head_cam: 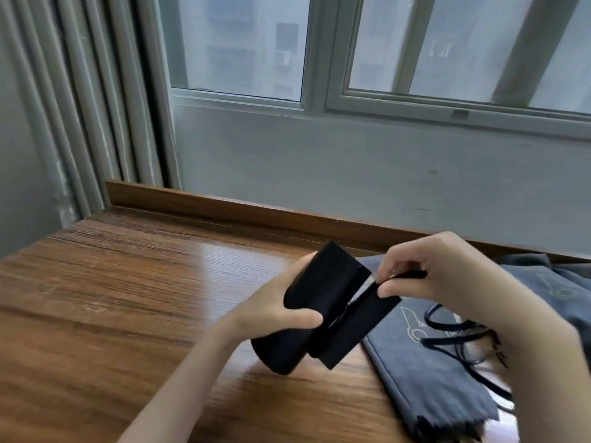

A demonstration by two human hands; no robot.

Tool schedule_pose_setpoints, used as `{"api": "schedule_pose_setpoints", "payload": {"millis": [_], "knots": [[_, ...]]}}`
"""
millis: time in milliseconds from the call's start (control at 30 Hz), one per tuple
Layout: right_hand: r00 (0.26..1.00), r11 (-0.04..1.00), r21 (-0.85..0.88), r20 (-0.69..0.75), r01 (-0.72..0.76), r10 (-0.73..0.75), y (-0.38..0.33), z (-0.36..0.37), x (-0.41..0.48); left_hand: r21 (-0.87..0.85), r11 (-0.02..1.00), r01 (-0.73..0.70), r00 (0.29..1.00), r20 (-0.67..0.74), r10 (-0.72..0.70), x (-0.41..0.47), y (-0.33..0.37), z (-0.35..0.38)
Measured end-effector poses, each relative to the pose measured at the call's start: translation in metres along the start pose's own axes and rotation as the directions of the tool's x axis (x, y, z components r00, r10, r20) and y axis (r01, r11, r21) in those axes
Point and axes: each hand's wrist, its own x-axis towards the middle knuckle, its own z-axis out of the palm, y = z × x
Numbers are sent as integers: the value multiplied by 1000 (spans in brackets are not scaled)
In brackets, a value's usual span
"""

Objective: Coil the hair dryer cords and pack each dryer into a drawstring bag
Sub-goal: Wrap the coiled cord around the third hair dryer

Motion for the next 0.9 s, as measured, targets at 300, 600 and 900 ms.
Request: {"api": "schedule_pose_setpoints", "payload": {"millis": [300, 600, 900], "knots": [[992, 961, 276, -111, -34, 67, 51, -8, -12, -163, 984, 72, 958, 286, -23, 45, 24, -26], [959, 953, 203, -128, -226, 254, 63, 71, 28, -536, 833, -139, 961, -275, -17, 65, -1, -1], [939, 951, 110, 228, -288, 258, 21, 88, 36, -50, 982, -184, 688, -720, 93, 82, 6, 2]]}}
